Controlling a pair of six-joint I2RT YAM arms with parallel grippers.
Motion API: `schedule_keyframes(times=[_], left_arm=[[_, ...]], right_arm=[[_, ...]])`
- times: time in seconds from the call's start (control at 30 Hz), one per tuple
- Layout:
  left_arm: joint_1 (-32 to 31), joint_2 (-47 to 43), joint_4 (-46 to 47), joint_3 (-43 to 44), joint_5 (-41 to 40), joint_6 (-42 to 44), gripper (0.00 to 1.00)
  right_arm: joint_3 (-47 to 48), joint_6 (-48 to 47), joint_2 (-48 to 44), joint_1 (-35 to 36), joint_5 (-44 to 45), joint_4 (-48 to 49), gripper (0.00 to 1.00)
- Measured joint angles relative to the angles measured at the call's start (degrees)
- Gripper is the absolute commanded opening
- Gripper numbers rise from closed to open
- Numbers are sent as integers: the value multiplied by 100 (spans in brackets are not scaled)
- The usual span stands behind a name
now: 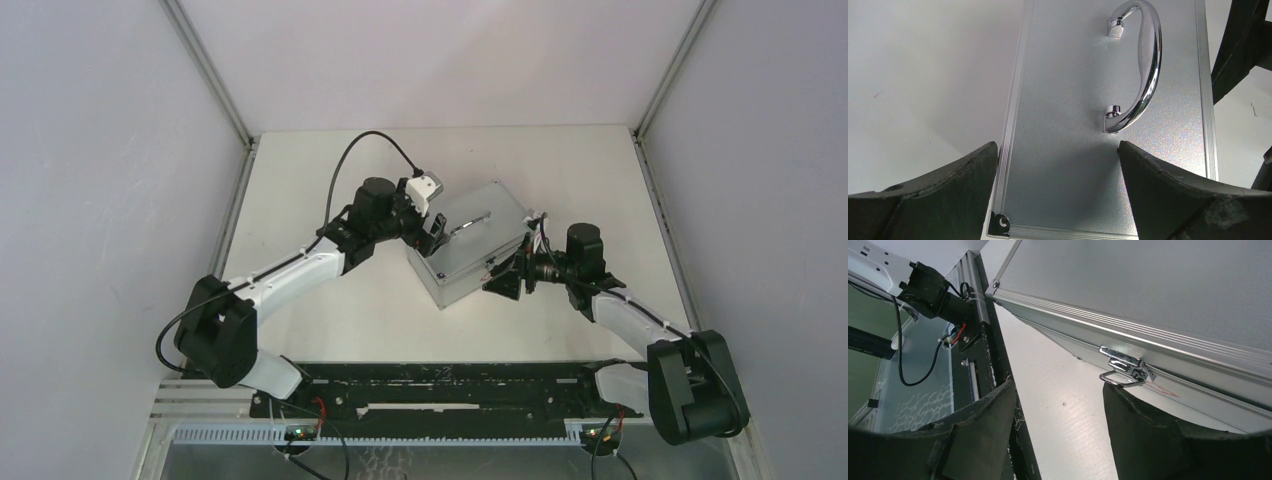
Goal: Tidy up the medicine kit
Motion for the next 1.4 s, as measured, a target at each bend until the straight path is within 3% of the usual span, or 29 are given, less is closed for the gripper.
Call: schedule_keyframes(times=[1.4], left_arm=[[7, 55, 144, 0, -109, 44, 93]], right_arm=[[2, 1097, 44, 326, 710, 767, 67]])
